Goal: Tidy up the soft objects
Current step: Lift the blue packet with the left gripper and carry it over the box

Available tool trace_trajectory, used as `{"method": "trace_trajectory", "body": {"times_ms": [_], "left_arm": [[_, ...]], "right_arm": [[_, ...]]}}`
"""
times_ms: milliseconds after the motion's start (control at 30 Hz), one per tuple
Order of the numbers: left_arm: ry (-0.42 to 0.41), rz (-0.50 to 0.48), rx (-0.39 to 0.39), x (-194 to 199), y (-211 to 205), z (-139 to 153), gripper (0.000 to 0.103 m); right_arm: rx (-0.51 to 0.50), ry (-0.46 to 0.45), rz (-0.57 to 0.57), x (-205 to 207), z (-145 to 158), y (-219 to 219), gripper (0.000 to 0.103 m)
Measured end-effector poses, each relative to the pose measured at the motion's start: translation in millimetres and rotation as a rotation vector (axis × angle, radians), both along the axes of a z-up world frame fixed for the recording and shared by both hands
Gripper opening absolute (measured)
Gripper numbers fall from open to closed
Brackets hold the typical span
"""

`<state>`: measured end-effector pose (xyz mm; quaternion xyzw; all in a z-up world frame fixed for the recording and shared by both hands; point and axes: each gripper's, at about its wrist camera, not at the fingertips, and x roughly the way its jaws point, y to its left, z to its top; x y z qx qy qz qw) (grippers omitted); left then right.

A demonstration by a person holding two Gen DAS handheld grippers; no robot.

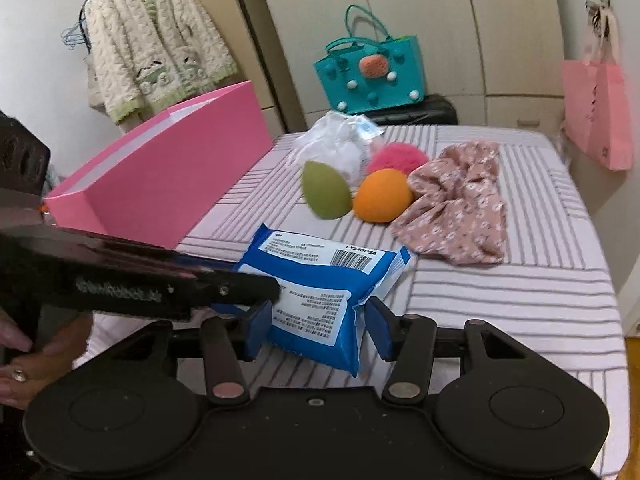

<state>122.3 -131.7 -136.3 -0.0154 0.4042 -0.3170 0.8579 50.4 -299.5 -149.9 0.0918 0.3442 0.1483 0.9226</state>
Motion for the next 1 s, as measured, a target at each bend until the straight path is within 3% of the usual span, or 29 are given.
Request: {"method": "trace_trajectory", "body": {"times_ms": [333,500,1000], "left_arm": [[-0.019,-0.011,-0.008,-29,20,23,0.04],[-0.002,-0.07,-0.027,-32,43,41,0.04],[-0.032,-0.079,-0.023,-44,105,91,0.04]], "right_arm": [[-0.052,-0.009,0.037,-28,28,22,0.064],[-0.08,-0.033,0.056,-40,45,41,0.066],[-0.119,-0.089,0.154,-42,105,96,0.067]]}}
